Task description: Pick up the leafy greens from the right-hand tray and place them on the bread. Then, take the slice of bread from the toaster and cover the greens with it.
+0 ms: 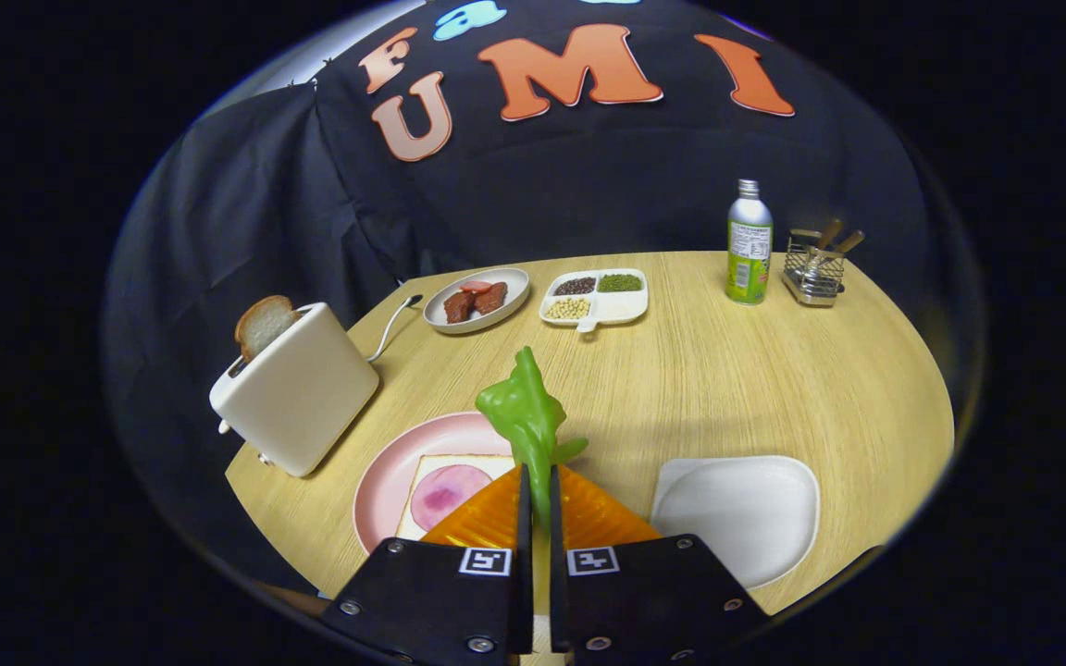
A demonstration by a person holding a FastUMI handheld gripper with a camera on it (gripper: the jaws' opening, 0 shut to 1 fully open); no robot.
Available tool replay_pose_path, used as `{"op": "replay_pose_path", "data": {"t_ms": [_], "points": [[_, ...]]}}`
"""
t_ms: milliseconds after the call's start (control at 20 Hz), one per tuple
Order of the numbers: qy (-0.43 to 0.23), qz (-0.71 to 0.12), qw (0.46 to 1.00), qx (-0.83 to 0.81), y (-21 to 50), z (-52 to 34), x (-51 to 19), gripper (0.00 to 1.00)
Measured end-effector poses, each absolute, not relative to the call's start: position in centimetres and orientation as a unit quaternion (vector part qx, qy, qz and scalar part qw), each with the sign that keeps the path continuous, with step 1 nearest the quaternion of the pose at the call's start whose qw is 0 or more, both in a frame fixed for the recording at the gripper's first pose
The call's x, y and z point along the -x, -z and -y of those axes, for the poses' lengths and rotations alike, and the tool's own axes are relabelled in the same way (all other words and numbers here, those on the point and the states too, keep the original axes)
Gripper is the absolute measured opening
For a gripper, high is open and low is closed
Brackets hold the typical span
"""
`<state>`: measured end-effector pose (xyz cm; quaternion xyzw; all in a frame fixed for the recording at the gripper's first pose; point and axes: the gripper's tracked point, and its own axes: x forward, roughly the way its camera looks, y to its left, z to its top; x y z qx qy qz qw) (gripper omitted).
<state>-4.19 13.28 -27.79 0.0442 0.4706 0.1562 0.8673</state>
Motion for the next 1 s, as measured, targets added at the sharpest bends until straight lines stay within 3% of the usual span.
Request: {"op": "replay_pose_path", "data": {"t_ms": [1000], "points": [[-0.202,-0.512,0.835,-0.031,31.0,-20.2,6.9,0.11]]}}
